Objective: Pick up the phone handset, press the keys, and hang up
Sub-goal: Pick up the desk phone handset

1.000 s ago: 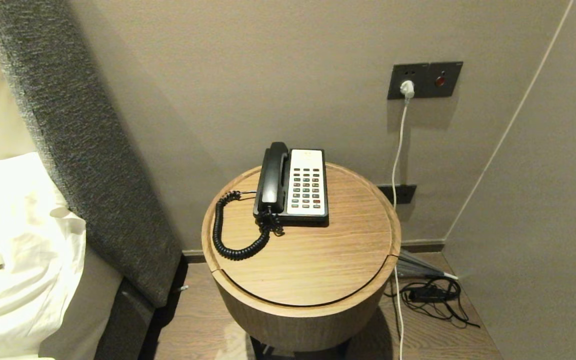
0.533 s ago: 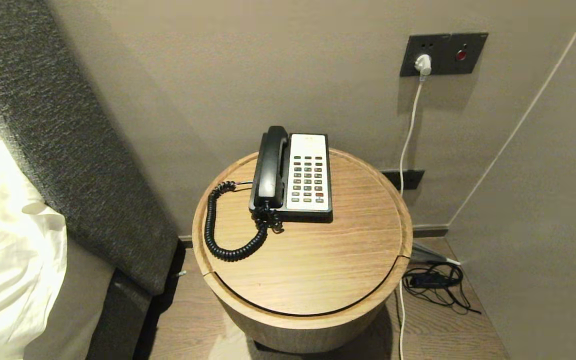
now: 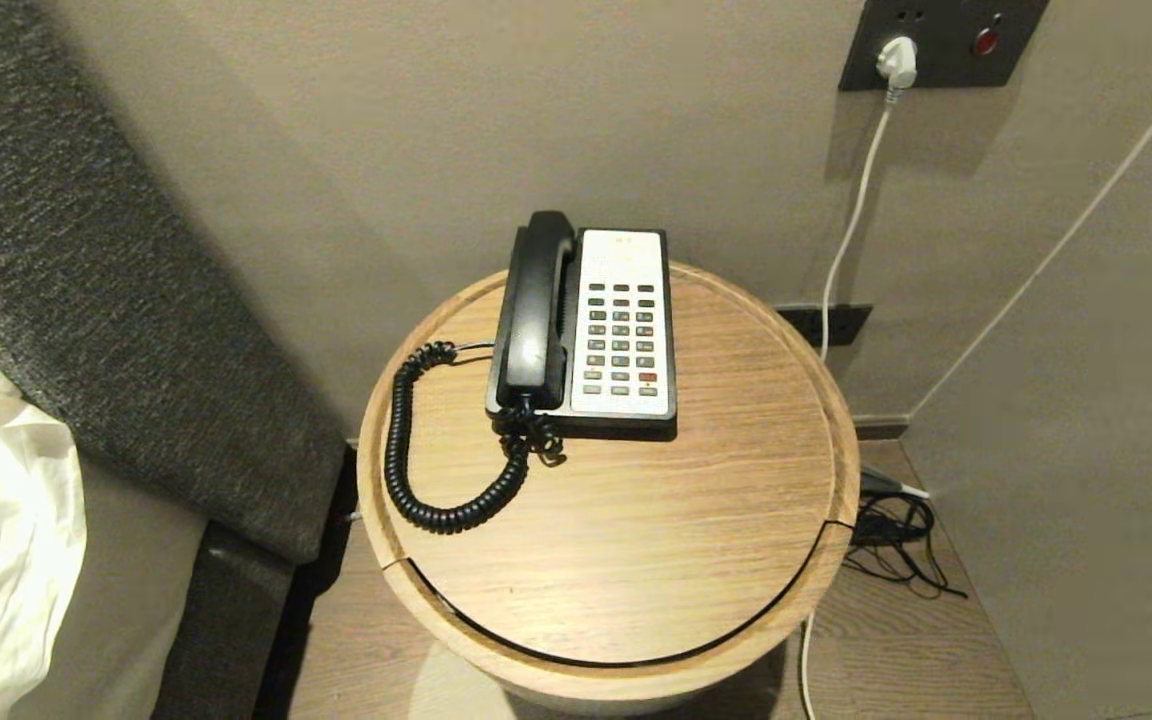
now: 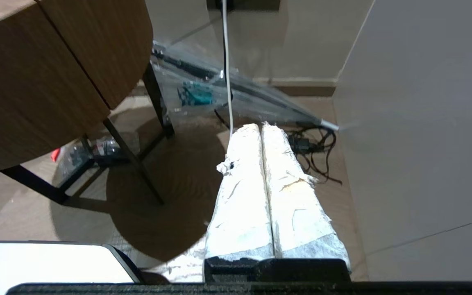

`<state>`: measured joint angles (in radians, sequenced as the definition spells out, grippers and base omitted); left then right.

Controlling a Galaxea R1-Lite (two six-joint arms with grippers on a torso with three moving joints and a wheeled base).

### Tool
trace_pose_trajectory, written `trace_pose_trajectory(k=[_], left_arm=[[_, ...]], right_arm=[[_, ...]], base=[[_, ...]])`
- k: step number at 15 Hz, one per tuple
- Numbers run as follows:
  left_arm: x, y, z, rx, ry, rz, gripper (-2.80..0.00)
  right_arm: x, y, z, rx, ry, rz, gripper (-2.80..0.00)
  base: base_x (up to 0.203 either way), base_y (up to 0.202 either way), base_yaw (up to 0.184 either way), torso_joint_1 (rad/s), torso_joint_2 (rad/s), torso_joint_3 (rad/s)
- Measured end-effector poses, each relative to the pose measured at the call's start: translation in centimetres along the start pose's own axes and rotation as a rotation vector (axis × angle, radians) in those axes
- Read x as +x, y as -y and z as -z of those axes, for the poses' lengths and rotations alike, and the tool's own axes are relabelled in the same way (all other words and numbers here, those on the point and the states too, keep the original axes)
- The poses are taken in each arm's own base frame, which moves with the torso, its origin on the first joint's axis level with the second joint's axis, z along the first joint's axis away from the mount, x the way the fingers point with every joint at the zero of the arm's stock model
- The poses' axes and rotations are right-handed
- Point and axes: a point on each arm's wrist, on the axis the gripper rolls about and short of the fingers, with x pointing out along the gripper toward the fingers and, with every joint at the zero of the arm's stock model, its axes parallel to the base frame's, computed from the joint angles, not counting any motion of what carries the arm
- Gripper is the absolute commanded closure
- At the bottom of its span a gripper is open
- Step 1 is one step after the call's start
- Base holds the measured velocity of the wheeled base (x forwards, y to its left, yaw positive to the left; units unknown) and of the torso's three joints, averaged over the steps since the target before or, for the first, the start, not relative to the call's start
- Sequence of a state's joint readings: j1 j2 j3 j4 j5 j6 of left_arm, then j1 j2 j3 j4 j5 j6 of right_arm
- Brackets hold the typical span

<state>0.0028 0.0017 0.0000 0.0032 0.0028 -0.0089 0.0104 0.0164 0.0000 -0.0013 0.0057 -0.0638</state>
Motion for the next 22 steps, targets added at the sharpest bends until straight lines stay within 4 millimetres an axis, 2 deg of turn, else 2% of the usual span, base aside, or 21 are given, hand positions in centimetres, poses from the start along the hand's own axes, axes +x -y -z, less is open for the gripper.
trace_pose_trajectory(k=[13,22], left_arm=[[0.00,0.00,0.00,-0.001,0.000,0.000,0.00],[-0.01,0.00,0.02,0.026,-0.004,0.003,0.00]], right_arm=[[0.01,0.00,0.00,0.000,-0.001,0.000,0.00],[0.01,0.00,0.00,0.000,-0.001,0.000,0.00]], base=[[0.000,0.000,0.000,0.002,0.00,-0.196],[0.000,0.000,0.000,0.000,0.00,-0.015]])
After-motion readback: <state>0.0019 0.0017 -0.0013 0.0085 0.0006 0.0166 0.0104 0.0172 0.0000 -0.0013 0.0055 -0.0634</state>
